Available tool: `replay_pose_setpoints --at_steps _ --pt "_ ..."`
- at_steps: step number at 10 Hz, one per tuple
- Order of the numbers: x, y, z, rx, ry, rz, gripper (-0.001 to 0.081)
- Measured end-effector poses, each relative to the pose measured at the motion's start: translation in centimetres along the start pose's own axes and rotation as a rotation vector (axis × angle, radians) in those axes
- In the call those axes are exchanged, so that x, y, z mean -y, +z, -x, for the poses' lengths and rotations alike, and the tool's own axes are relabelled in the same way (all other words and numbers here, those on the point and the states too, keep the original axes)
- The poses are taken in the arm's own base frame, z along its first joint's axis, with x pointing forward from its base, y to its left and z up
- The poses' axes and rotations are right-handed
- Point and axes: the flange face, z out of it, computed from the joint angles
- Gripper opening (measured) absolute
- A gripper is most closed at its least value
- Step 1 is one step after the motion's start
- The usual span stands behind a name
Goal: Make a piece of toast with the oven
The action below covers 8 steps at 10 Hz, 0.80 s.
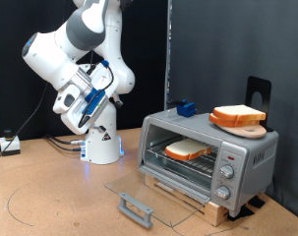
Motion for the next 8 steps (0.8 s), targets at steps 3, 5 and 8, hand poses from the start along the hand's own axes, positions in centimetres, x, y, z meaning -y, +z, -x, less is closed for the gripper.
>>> replay_pose_setpoints --at_steps 3,5,8 --pt "-1.6 0.1 -2.3 0.012 0.097 0.008 0.0809" --pt "-3.3 -0.1 -4.2 0.026 0.072 0.027 0.0809" --pt "-5.1 -0.2 -5.8 0.045 0.049 0.032 0.0809"
